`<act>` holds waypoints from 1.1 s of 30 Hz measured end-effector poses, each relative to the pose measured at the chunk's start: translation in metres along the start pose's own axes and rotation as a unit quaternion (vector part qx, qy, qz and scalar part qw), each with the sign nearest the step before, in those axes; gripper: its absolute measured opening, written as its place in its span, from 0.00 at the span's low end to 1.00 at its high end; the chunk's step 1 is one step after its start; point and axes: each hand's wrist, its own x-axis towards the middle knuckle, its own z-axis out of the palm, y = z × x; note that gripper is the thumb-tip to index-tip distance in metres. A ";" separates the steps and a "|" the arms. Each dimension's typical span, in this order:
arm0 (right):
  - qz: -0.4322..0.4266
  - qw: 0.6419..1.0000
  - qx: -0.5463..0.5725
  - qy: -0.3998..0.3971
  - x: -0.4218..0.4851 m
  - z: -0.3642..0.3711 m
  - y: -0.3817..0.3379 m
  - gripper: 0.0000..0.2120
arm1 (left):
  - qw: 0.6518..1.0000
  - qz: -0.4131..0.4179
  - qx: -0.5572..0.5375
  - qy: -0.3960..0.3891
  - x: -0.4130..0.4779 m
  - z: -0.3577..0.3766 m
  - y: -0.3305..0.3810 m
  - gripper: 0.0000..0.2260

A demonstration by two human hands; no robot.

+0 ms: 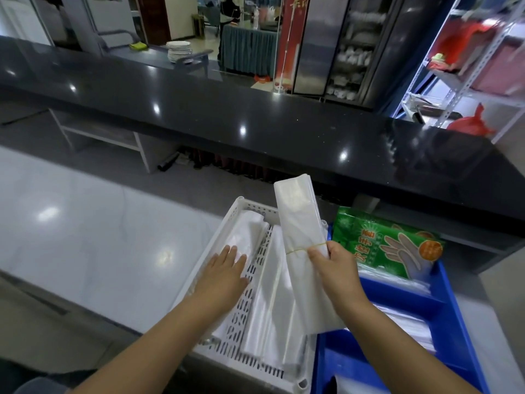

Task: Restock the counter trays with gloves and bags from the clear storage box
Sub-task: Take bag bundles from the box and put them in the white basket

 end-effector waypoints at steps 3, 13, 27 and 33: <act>0.002 1.000 0.028 -0.005 -0.005 0.010 -0.008 0.06 | 0.967 -0.007 -0.246 0.074 -0.001 -0.022 0.018 0.16; 0.004 0.990 0.049 -0.131 -0.010 0.053 -0.021 0.11 | 0.838 -0.075 -0.523 0.137 -0.008 -0.057 0.007 0.12; -0.492 0.597 -0.563 -0.289 0.019 0.067 0.018 0.16 | 0.909 -0.131 -0.353 0.177 -0.025 -0.058 -0.048 0.03; -0.510 0.577 -0.589 -0.242 0.015 0.044 0.012 0.11 | 0.919 -0.119 -0.347 0.145 -0.012 -0.031 -0.017 0.03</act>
